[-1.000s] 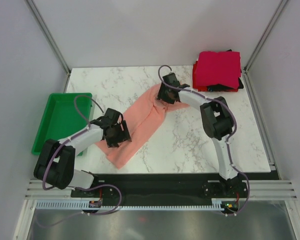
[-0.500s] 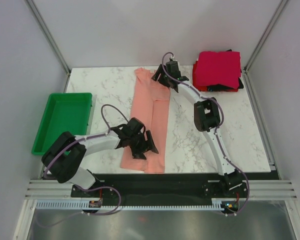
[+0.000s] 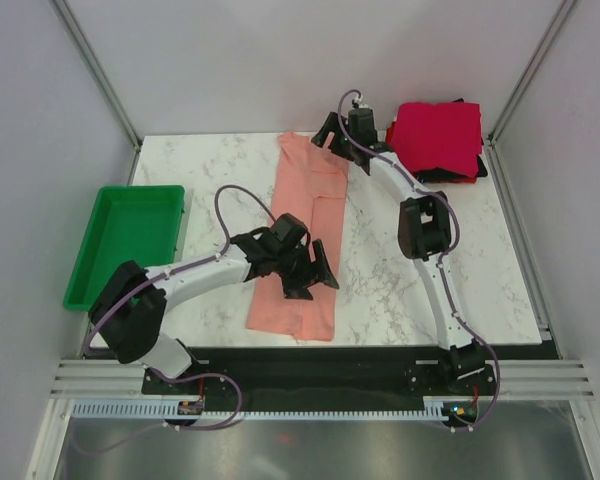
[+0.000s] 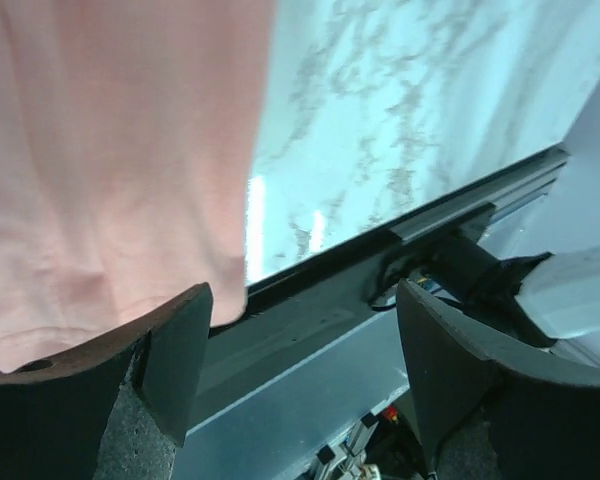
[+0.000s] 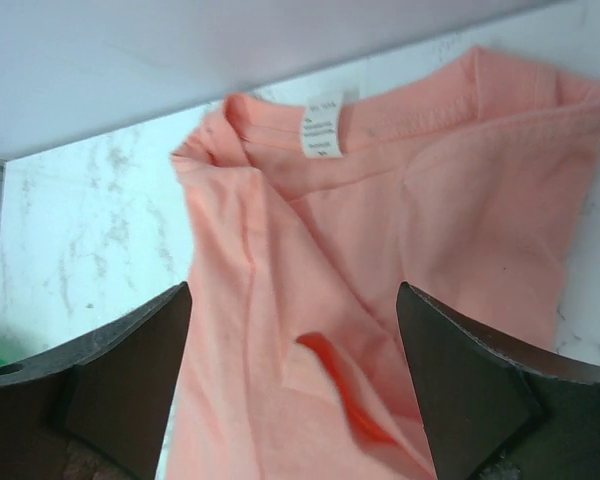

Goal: Fold and stack the t-shirts
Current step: Fold the tshirt

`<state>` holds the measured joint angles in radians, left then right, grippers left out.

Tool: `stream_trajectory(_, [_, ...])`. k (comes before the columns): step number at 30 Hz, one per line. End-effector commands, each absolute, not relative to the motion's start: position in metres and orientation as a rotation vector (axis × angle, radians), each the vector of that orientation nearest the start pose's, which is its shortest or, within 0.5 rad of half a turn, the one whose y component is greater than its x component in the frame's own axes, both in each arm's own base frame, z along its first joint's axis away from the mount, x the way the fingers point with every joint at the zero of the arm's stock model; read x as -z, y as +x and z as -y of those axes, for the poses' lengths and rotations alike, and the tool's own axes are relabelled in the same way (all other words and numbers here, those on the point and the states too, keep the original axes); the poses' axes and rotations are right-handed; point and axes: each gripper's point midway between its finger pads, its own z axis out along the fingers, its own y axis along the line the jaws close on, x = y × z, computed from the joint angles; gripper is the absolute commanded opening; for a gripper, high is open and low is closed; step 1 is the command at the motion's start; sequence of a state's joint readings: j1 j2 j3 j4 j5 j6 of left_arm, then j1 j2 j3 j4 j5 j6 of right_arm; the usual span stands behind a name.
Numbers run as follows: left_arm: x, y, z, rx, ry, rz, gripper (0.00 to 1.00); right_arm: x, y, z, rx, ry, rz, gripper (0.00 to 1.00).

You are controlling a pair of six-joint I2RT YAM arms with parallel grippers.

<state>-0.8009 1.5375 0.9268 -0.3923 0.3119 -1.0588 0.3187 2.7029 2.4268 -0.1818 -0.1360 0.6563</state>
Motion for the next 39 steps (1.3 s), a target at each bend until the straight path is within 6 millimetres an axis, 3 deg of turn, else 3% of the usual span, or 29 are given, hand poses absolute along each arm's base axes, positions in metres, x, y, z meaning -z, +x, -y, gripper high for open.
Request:
stream_trajectory(1, [-0.134,0.192,0.319,0.955,-0.232,-2.791,0.82,-0.283,0.656,-0.261,-0.777,0.153,-1.749,0.91])
stream_trajectory(3, [-0.152,0.204,0.31,0.891,-0.196,-2.737,0.84,-0.29,0.642,-0.253,-0.734,0.162,-1.776,0.92])
stream_trajectory(4, [-0.158,0.209,0.302,0.856,-0.197,-2.715,0.85,-0.328,0.625,-0.244,-0.724,0.17,-1.739,0.92])
stream_trajectory(5, [-0.166,0.213,0.29,0.844,-0.2,-2.698,0.85,-0.307,0.612,-0.244,-0.701,0.187,-1.811,0.92])
stream_trajectory(6, [-0.17,0.214,0.283,0.843,-0.205,-2.686,0.85,-0.302,0.597,-0.24,-0.685,0.199,-1.857,0.91])
stream_trajectory(7, [-0.172,0.216,0.274,0.831,-0.218,-2.677,0.85,-0.333,0.571,-0.235,-0.691,0.195,-1.833,0.9])
stream_trajectory(8, [-0.17,0.218,0.255,0.81,-0.253,-2.664,0.84,-0.292,0.551,-0.234,-0.649,0.194,-1.942,0.88])
stream_trajectory(9, [-0.167,0.217,0.243,0.789,-0.279,-2.672,0.83,-0.282,0.522,-0.246,-0.639,0.163,-1.997,0.87])
stream_trajectory(10, [-0.163,0.217,0.233,0.772,-0.298,-2.674,0.83,-0.312,0.493,-0.233,-0.584,0.193,-1.937,0.87])
stream_trajectory(11, [-0.15,0.216,0.214,0.726,-0.337,-2.686,0.82,-0.26,0.462,-0.229,-0.528,0.201,-2.05,0.87])
stream_trajectory(12, [-0.151,0.213,0.202,0.711,-0.355,-2.671,0.82,-0.251,0.433,-0.238,-0.53,0.193,-2.075,0.86])
stream_trajectory(13, [-0.147,0.212,0.193,0.694,-0.378,-2.661,0.82,-0.271,0.402,-0.23,-0.557,0.224,-2.034,0.85])
stream_trajectory(14, [-0.135,0.209,0.181,0.66,-0.409,-2.677,0.82,-0.221,0.371,-0.223,-0.535,0.27,-2.138,0.84])
stream_trajectory(15, [-0.135,0.206,0.175,0.655,-0.419,-2.662,0.82,-0.229,0.337,-0.228,-0.59,0.262,-2.13,0.8])
stream_trajectory(16, [-0.13,0.204,0.169,0.624,-0.434,-2.658,0.82,-0.211,0.316,-0.227,-0.588,0.277,-2.175,0.77])
stream_trajectory(17, [-0.119,0.199,0.163,0.599,-0.454,-2.676,0.82,-0.169,0.281,-0.229,-0.567,0.252,-2.282,0.74])
stream_trajectory(19, [-0.111,0.196,0.154,0.551,-0.474,-2.67,0.82,-0.148,0.242,-0.233,-0.634,0.304,-2.365,0.7])
stream_trajectory(20, [-0.099,0.19,0.148,0.516,-0.499,-2.69,0.82,-0.12,0.219,-0.232,-0.628,0.301,-2.441,0.68])
stream_trajectory(21, [-0.093,0.188,0.145,0.495,-0.508,-2.698,0.82,-0.117,0.197,-0.246,-0.682,0.247,-2.459,0.66])
stream_trajectory(24, [-0.078,0.182,0.139,0.465,-0.522,-2.708,0.82,-0.094,0.16,-0.259,-0.735,0.205,-2.52,0.65])
stream_trajectory(26, [-0.071,0.179,0.139,0.468,-0.528,-2.714,0.81,-0.083,0.147,-0.261,-0.737,0.18,-2.547,0.65])
stream_trajectory(29, [-0.064,0.176,0.138,0.472,-0.532,-2.718,0.8,-0.066,0.137,-0.262,-0.753,0.189,-2.584,0.61])
stream_trajectory(32, [-0.058,0.172,0.136,0.469,-0.535,-2.723,0.8,-0.056,0.132,-0.273,-0.83,0.198,-2.583,0.6])
stream_trajectory(39, [-0.045,0.166,0.135,0.472,-0.551,-2.734,0.79,-0.027,0.122,-0.285,-0.822,0.161,-2.645,0.59])
